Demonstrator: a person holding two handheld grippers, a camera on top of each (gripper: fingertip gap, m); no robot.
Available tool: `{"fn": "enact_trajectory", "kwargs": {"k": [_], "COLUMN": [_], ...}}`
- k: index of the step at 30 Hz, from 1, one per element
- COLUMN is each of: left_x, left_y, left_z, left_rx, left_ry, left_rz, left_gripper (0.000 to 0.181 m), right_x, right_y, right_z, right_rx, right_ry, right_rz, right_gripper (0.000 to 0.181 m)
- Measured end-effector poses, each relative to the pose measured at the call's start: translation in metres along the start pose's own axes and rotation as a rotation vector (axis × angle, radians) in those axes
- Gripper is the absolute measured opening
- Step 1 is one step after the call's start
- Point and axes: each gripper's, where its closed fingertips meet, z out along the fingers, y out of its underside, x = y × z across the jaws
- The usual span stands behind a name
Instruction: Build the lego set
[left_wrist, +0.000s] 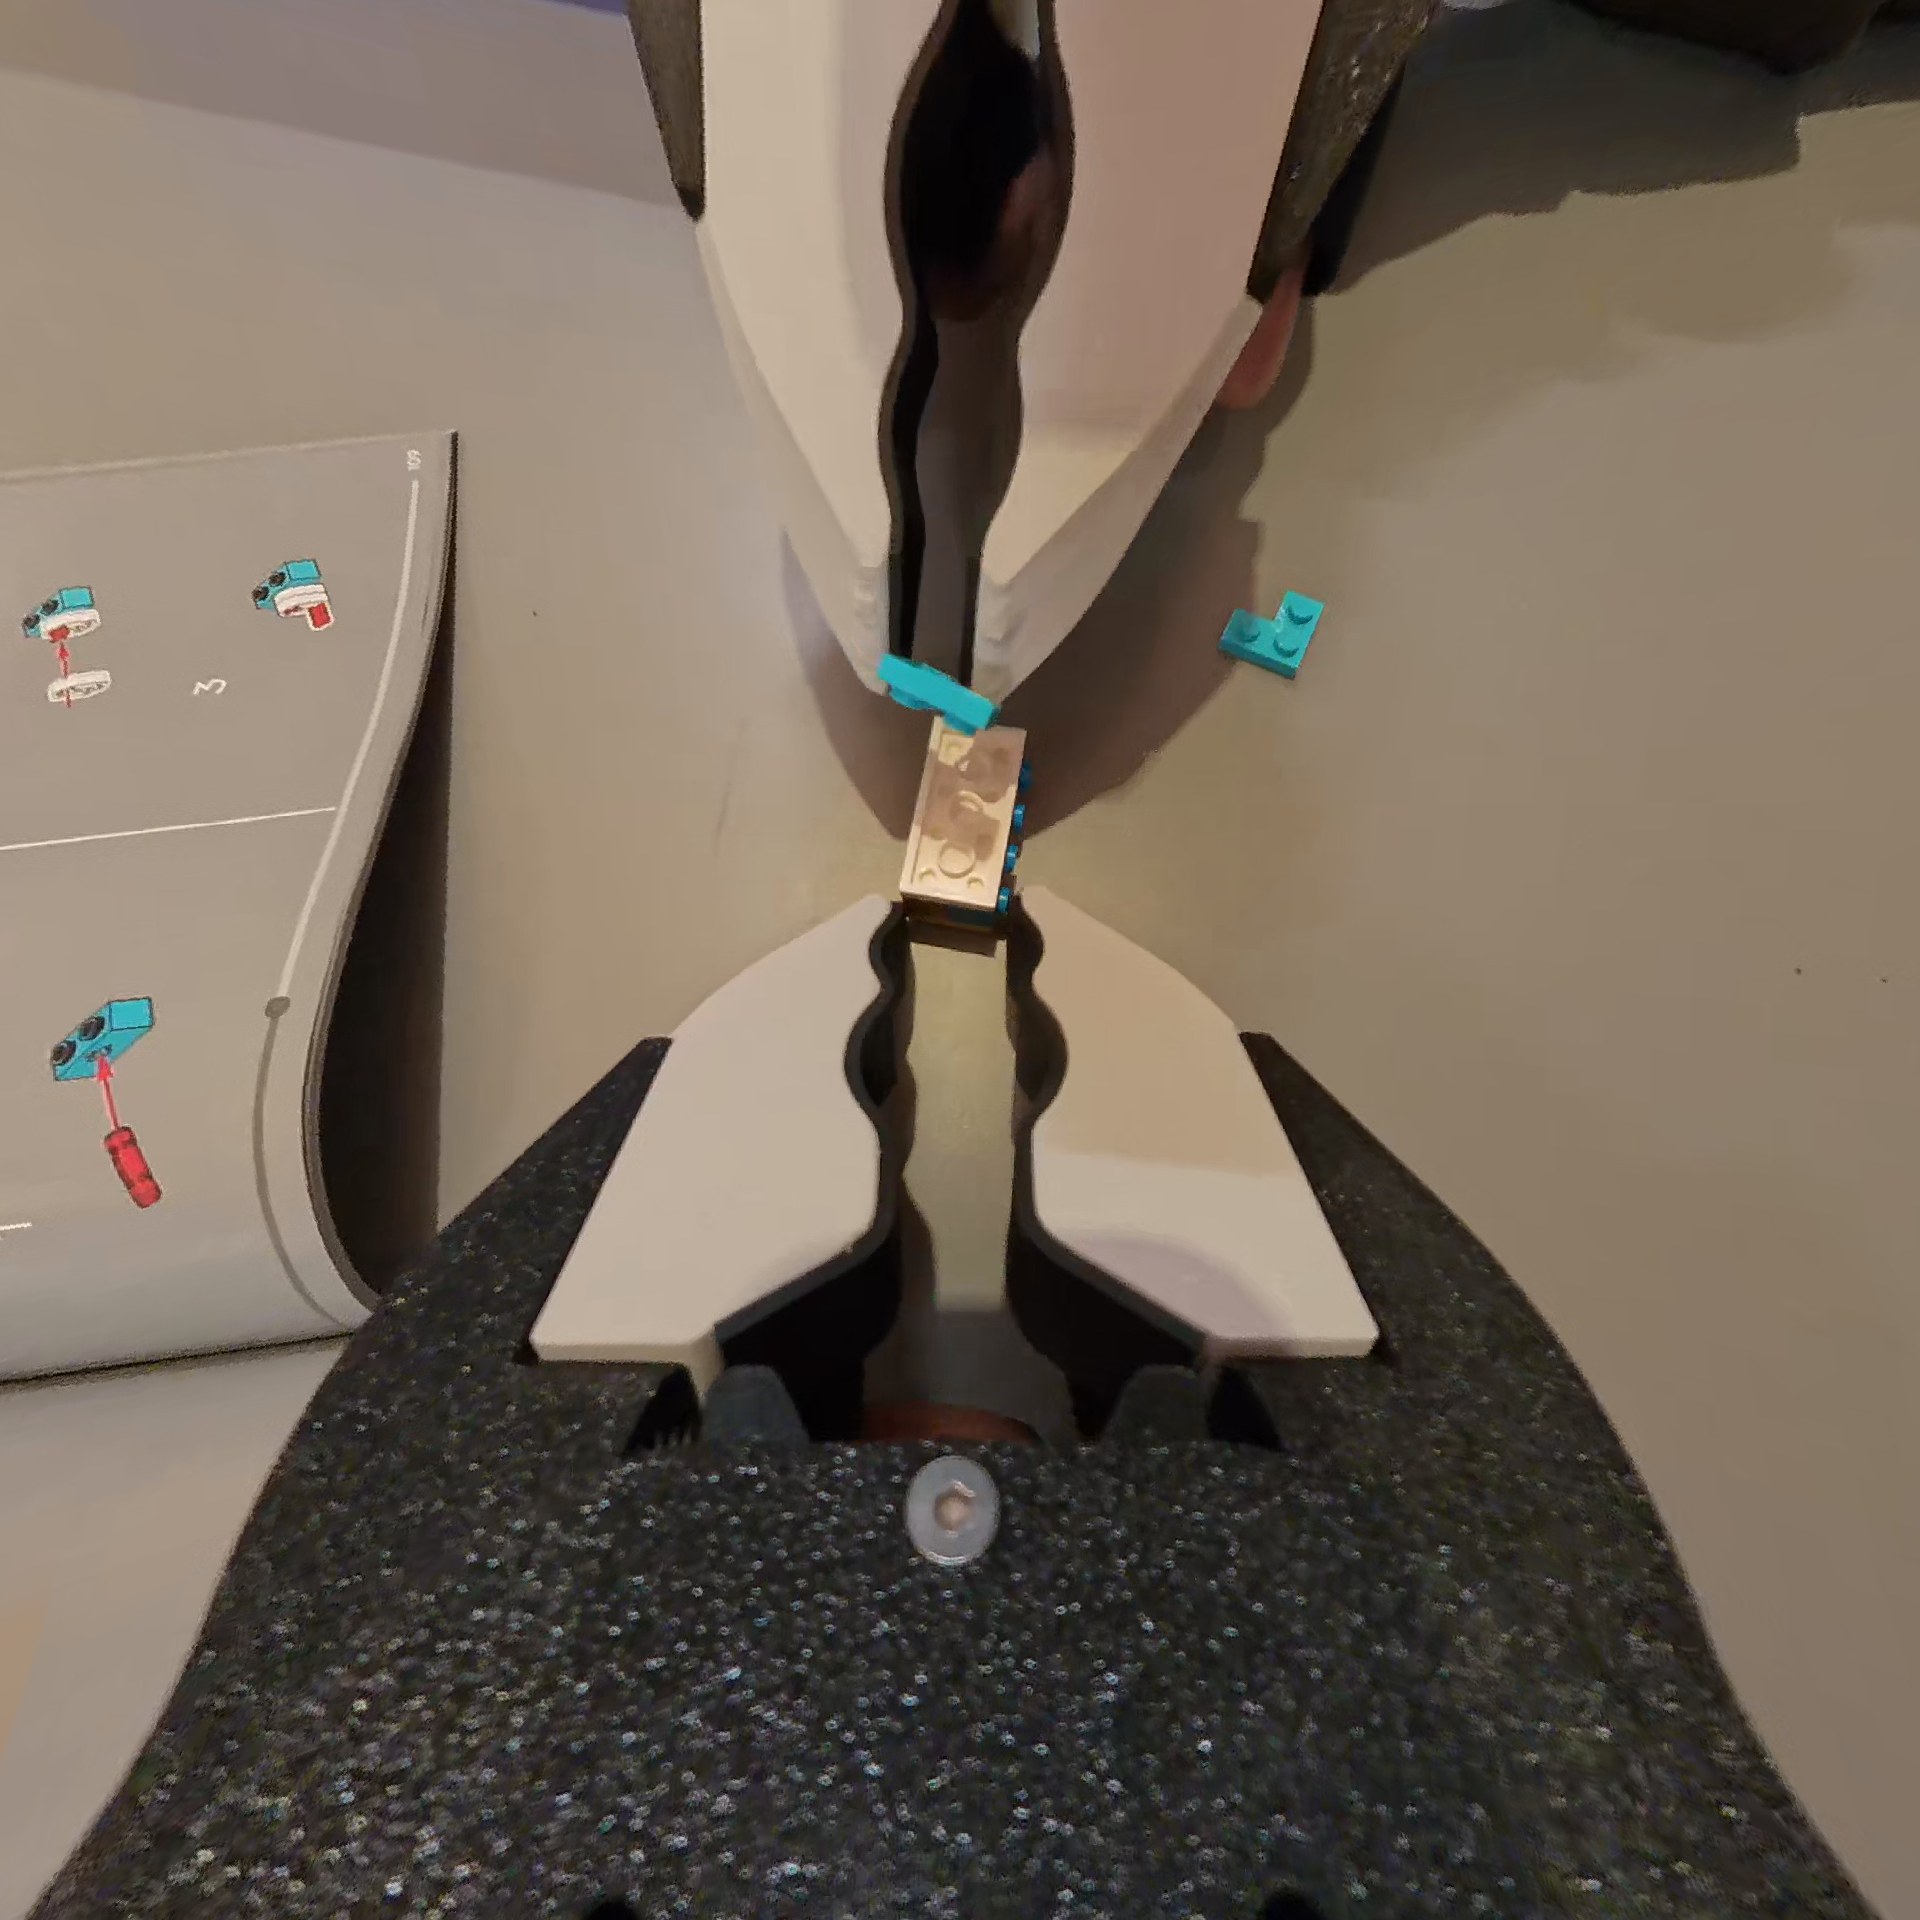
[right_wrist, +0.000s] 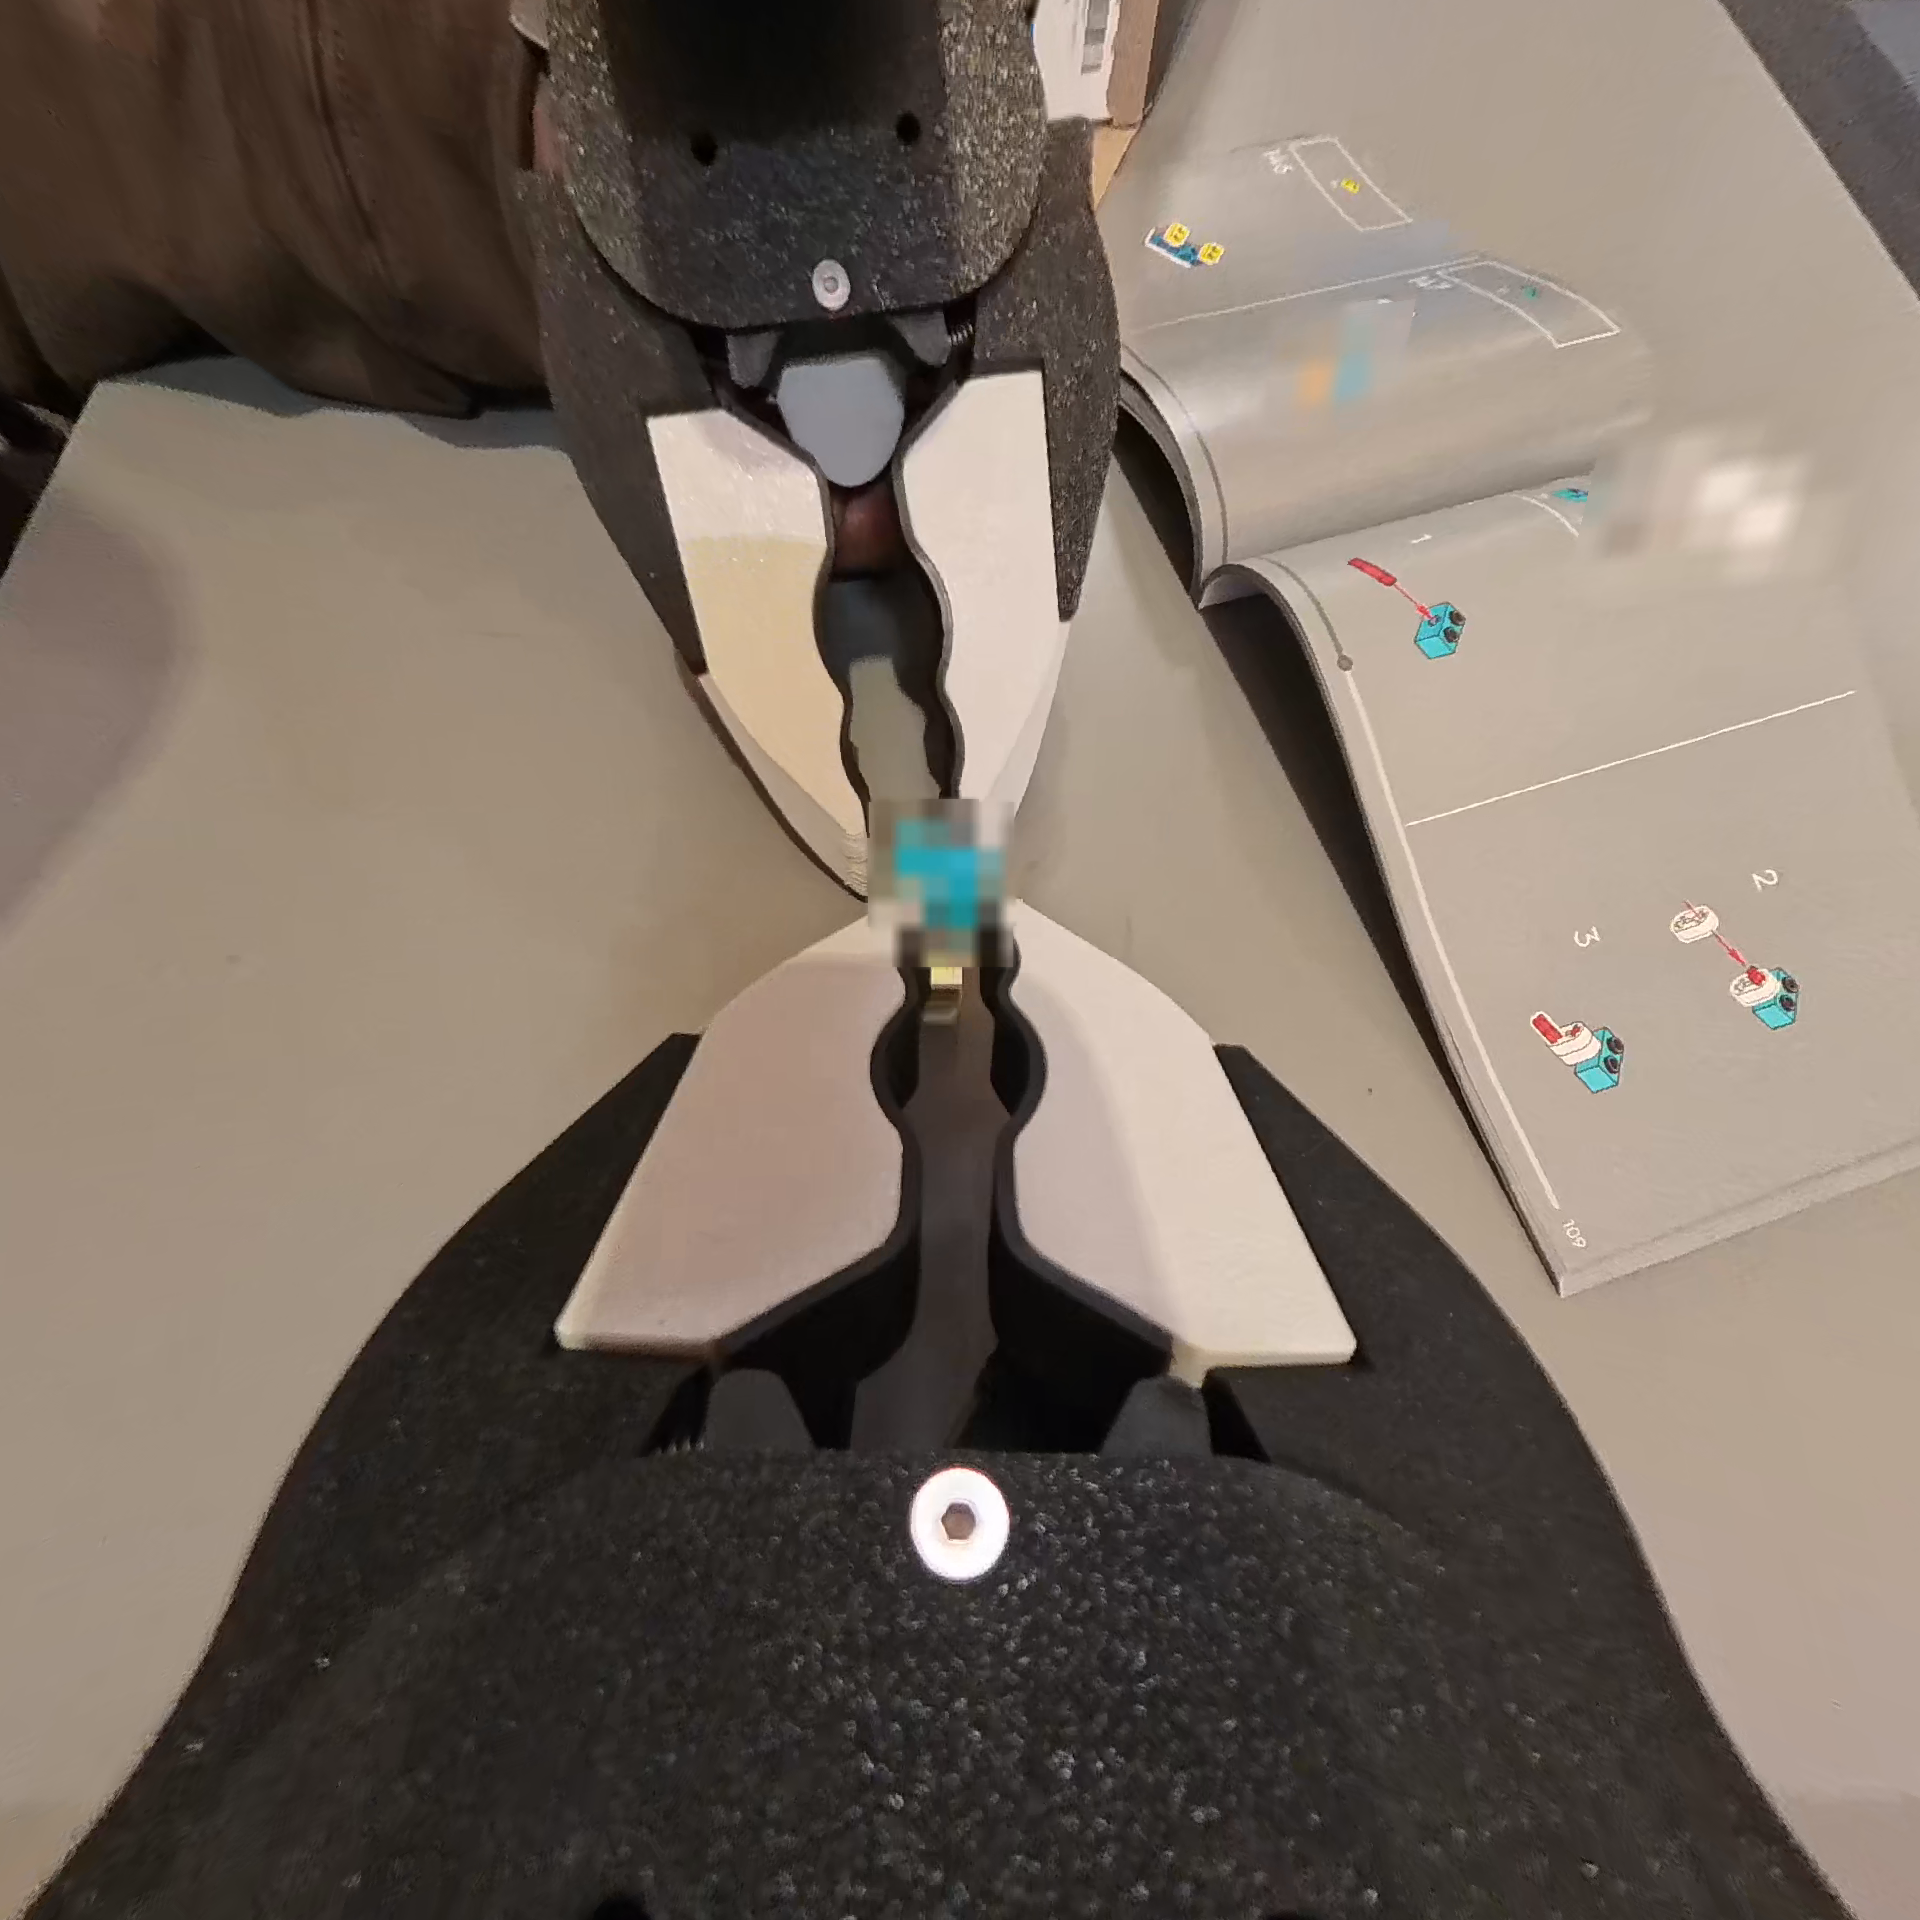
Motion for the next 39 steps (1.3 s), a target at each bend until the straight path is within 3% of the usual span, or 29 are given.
{"fn": "enact_trajectory", "kwargs": {"k": [14,39], "left_x": [0.000,0.001], "left_y": [-0.001,-0.001], "left_z": [-0.001,-0.001], "left_rx": [0.010,0.012], "left_ry": [-0.018,-0.015], "left_rz": [0.018,0.025], "left_gripper": [0.018,0.018], "right_x": [-0.006,-0.009], "right_y": [0.007,0.006], "right_z": [0.016,0.018], "right_rx": [-0.208,-0.240], "right_ry": [-0.076,-0.100], "right_rz": [0.001,-0.030], "right_gripper": [0.008,0.010]}}
